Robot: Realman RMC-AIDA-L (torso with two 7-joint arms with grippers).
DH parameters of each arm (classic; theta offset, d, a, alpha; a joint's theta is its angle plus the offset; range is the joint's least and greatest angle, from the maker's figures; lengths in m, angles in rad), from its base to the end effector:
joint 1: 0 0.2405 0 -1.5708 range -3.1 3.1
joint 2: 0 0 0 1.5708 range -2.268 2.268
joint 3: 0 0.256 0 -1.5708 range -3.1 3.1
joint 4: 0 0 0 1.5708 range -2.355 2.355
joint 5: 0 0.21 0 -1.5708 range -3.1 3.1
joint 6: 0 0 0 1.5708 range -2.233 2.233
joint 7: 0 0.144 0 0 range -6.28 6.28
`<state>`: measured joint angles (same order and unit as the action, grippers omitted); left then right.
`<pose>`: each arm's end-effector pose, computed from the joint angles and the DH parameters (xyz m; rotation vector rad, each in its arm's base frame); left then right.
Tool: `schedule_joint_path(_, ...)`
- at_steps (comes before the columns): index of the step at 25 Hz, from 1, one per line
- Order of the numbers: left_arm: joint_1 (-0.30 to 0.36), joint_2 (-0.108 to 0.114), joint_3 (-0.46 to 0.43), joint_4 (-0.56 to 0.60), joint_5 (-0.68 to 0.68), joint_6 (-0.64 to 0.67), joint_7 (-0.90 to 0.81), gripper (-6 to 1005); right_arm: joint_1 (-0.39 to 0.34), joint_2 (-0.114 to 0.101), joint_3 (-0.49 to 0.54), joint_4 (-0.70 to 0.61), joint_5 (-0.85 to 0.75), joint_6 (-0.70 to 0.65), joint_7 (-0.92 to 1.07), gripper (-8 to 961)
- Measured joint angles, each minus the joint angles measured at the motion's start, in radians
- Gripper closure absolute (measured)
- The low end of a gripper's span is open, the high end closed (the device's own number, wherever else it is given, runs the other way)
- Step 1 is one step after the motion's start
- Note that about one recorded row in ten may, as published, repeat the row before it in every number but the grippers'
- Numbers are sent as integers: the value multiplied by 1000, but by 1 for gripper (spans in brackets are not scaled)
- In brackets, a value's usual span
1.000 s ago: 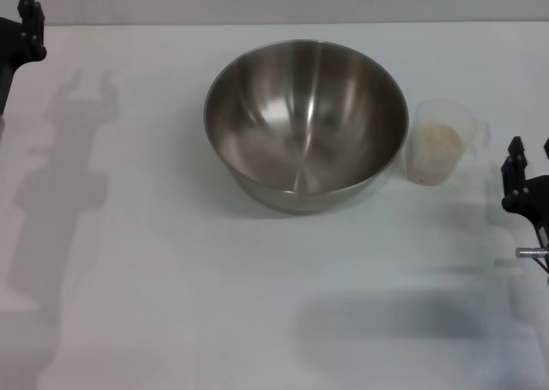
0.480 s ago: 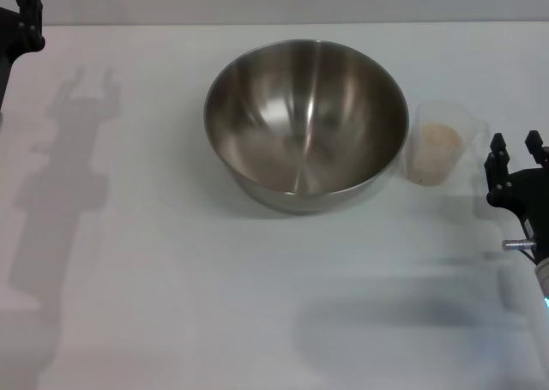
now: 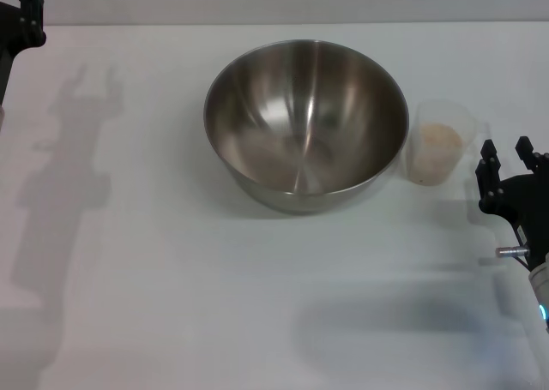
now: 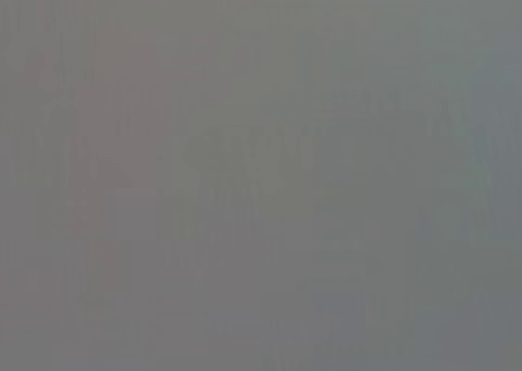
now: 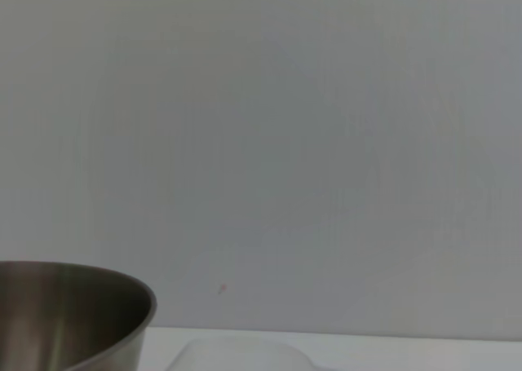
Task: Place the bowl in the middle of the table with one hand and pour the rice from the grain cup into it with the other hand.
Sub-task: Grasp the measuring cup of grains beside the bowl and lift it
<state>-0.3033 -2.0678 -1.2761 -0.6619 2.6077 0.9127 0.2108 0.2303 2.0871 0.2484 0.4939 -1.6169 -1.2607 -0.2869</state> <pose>-0.2727 0.3643 0.0173 -1.4956 -0.3217 -0.6441 0.3237 0.2441 -0.0717 -1.5556 0.6164 0.5492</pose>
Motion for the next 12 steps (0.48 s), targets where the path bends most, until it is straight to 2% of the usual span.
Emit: schedule_joint_path(12, 8, 0, 5, 0, 0, 9, -4, 589, 7, 1, 0, -5, 1, 17, 0, 532)
